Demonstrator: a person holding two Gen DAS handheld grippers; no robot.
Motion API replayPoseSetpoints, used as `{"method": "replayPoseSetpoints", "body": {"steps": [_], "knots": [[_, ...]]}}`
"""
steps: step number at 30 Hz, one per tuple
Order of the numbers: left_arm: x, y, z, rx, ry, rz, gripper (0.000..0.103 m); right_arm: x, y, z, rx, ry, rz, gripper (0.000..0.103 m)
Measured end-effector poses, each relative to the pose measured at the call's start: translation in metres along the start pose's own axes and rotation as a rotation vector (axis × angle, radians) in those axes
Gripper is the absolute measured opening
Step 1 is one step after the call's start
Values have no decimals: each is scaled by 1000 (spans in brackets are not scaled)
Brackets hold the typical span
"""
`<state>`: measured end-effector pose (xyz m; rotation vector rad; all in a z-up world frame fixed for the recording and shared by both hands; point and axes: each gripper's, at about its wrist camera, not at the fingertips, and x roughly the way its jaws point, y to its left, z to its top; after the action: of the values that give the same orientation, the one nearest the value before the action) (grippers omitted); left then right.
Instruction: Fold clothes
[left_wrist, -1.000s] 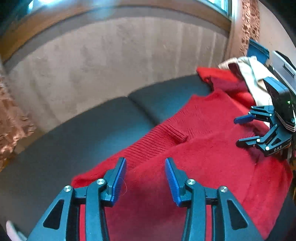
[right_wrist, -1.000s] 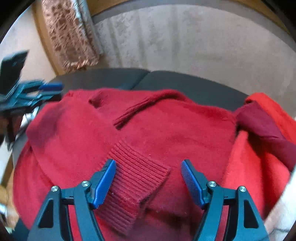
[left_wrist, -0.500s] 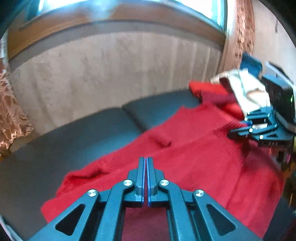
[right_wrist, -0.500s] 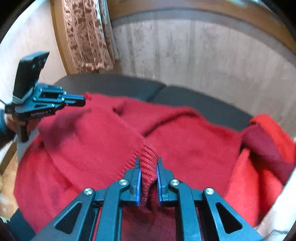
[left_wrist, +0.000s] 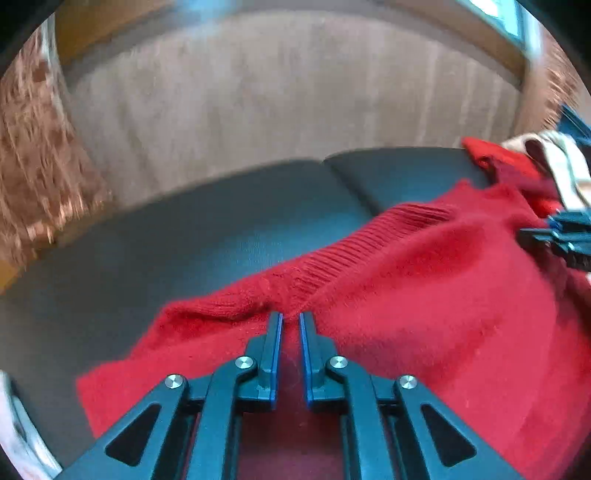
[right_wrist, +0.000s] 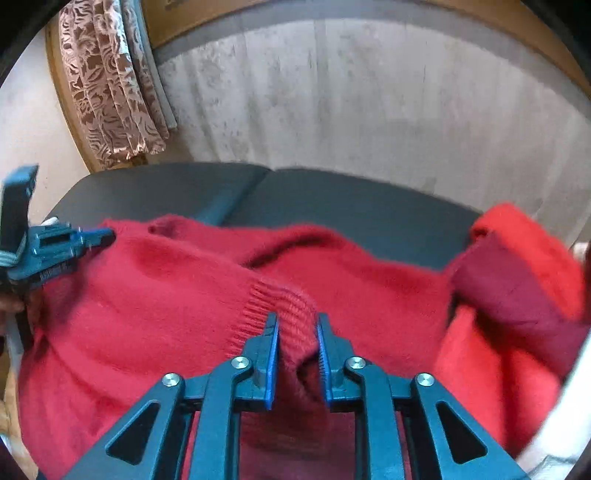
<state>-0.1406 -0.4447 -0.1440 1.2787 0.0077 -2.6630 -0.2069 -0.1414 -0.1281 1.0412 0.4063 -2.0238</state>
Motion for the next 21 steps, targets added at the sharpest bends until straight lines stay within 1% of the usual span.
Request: {"method": "replayPoseSetpoints", "body": {"steps": [1, 6, 8, 11, 13, 14, 15, 17, 21], "knots": [[-1, -2, -6, 27, -2, 4, 12, 1, 5, -4, -18, 2, 3, 20], [-10, -1, -14, 9, -19, -26, 14, -8, 26, -17, -136, -24, -39, 17], [-14, -1, -17, 2, -26, -38, 10, -20, 29, -18, -145, -54, -62, 15], [-26, -5, -31, 11, -53, -35, 10, -46, 30, -19, -119, -121, -25, 14], [-37, -1, -35, -31, -81, -69, 13, -61, 38, -20, -145, -148, -15, 13], [-43, 1, -29, -37, -109, -67, 20, -67, 43, -22, -163, -160, -12, 13], [-49, 3, -23, -42, -137, -64, 23, -73, 49, -25, -183, -171, -11, 13], [-56, 2, -3, -40, -183, -71, 26, -86, 57, -28, -227, -185, -31, 13], [-65, 5, 33, -56, -270, -83, 34, -115, 76, -27, -311, -256, -67, 13]]}}
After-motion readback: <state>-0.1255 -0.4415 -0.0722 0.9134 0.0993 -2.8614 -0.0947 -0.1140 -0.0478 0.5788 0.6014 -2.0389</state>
